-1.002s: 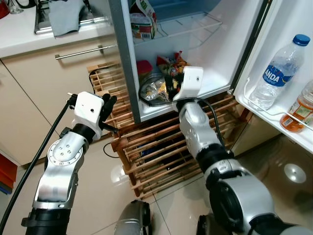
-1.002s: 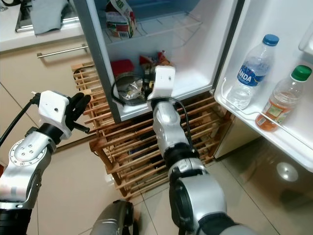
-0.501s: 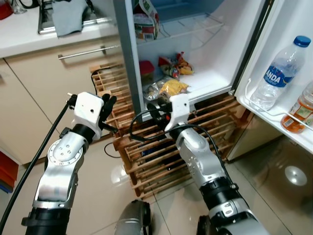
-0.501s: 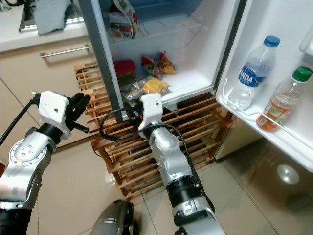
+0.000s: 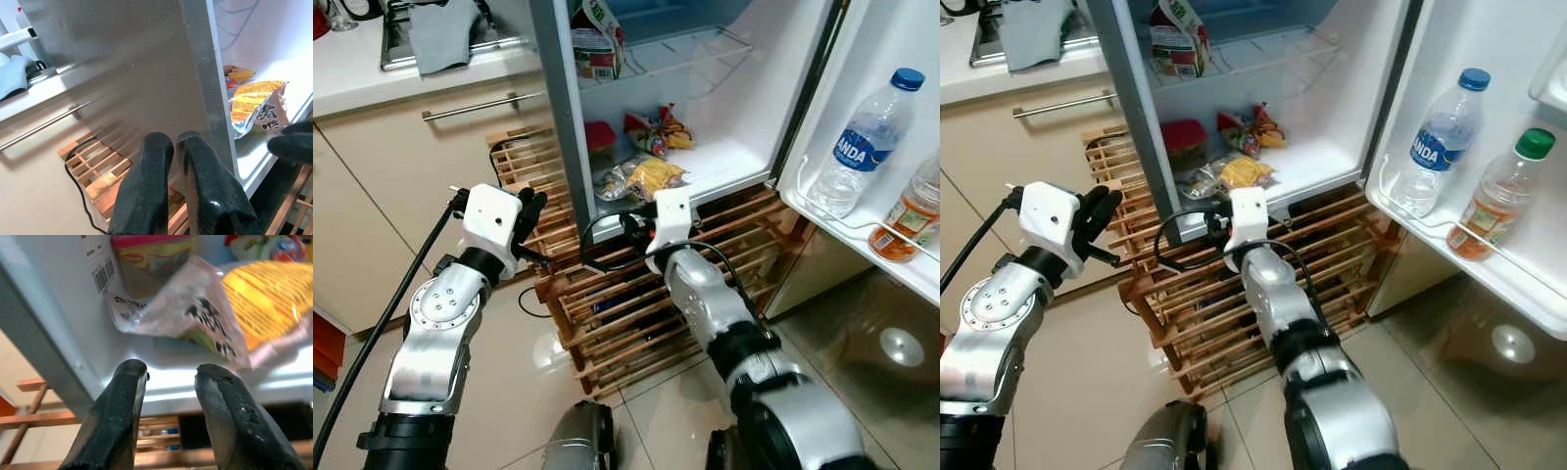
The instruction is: Restocking fridge
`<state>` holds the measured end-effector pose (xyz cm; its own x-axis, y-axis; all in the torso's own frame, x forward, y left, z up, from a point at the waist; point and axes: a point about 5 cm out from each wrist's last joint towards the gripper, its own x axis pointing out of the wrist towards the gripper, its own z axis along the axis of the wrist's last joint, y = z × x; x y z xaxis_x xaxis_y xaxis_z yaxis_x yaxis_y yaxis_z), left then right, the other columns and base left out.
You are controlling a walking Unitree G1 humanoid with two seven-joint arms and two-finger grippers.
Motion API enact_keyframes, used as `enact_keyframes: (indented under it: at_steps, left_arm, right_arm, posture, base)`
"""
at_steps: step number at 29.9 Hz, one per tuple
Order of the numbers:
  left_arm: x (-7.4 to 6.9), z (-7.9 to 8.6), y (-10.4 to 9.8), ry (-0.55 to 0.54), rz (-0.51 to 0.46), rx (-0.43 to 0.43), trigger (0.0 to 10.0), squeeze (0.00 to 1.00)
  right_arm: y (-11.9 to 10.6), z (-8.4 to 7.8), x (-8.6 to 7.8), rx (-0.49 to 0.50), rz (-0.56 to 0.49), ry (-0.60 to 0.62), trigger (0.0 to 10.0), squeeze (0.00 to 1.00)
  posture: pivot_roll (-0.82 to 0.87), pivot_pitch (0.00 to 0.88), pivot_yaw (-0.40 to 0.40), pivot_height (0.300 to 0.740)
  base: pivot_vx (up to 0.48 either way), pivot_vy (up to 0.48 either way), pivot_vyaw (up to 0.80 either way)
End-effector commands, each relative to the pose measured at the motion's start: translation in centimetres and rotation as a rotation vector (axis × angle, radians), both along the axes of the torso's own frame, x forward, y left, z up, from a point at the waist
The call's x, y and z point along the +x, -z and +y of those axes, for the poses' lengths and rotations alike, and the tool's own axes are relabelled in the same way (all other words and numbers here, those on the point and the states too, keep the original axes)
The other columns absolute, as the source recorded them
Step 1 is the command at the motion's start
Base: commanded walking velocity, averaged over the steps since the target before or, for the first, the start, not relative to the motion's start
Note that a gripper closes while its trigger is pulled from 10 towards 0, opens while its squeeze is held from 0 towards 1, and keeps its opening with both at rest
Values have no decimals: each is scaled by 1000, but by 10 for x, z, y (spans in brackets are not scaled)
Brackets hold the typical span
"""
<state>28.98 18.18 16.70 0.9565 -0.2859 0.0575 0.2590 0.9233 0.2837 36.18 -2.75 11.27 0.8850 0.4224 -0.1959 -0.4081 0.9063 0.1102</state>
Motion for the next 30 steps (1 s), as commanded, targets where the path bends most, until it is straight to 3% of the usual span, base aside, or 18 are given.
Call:
enact_keyframes:
  at_steps: [1,4,5,6,7,9,14,21,23,30]
  left_arm:
    - [-2,3,-2,-6,-4,13,10000,0]
    - [-3,4,-2,-10,-2,14,10000,0]
    - [-4,4,-2,-12,-2,15,10000,0]
    - [-4,4,-2,-12,-2,15,10000,0]
    - [-4,4,-2,-13,-2,16,10000,0]
    - [-4,4,-2,-13,-2,16,10000,0]
    - [-2,5,-2,-22,-3,20,10000,0]
    - [1,0,-1,-24,-6,6,10000,0]
    - [3,-3,1,-18,-2,-6,10000,0]
    - [10,-15,5,1,0,-32,10000,0]
  right_arm:
    - [-15,17,4,-49,-55,-43,10000,0]
    - [-19,17,6,-70,-69,-45,10000,0]
    - [-21,15,10,-152,-94,-41,10000,0]
    - [-21,15,10,-152,-94,-41,10000,0]
    - [-23,10,14,-262,-125,-34,10000,0]
    - [-24,7,15,-306,-138,-28,10000,0]
    - [-53,-13,33,-552,-317,38,10000,0]
    - [-75,-24,40,-554,-442,131,10000,0]
    - [-72,-24,37,-522,-473,134,10000,0]
    - [-51,-31,27,-358,-439,181,10000,0]
  posture:
    - [179,31,86,675]
    - [185,33,83,675]
    - [193,33,79,675]
    - [193,33,79,675]
    - [198,33,75,675]
    - [198,33,75,675]
    - [198,31,62,675]
    - [173,34,54,675]
    - [154,31,52,675]
    - [97,16,49,675]
  base:
    - [0,0,0]
    - [0,0,0]
    - [0,0,0]
    - [0,0,0]
    - [0,0,0]
    - [0,0,0]
    - [0,0,0]
    - [0,0,0]
    - [0,0,0]
    - [0,0,0]
